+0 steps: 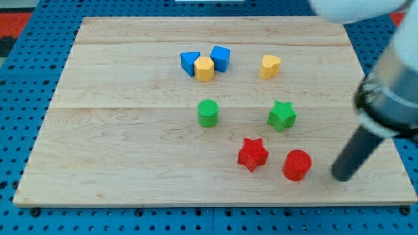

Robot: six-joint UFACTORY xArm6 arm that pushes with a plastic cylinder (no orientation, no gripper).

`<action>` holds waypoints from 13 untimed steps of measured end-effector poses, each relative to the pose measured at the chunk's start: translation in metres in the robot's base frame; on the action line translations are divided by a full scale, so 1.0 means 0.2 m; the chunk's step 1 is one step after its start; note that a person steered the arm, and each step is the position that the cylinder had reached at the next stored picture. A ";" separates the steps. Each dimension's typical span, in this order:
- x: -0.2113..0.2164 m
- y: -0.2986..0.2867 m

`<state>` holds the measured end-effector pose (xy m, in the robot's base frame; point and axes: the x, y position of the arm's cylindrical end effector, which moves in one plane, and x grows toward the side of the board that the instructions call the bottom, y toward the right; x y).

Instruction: Line up the red blocks and green blocks in a horizontal line

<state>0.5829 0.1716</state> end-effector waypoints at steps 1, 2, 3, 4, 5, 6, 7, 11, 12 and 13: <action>-0.07 -0.49; -0.15 -0.77; -0.22 -0.78; -0.25 -0.65; -0.27 -0.87; -0.27 -1.27; -0.22 -1.27; -0.42 -1.47; -0.48 -1.44; -0.39 -1.09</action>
<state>0.5051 -0.0462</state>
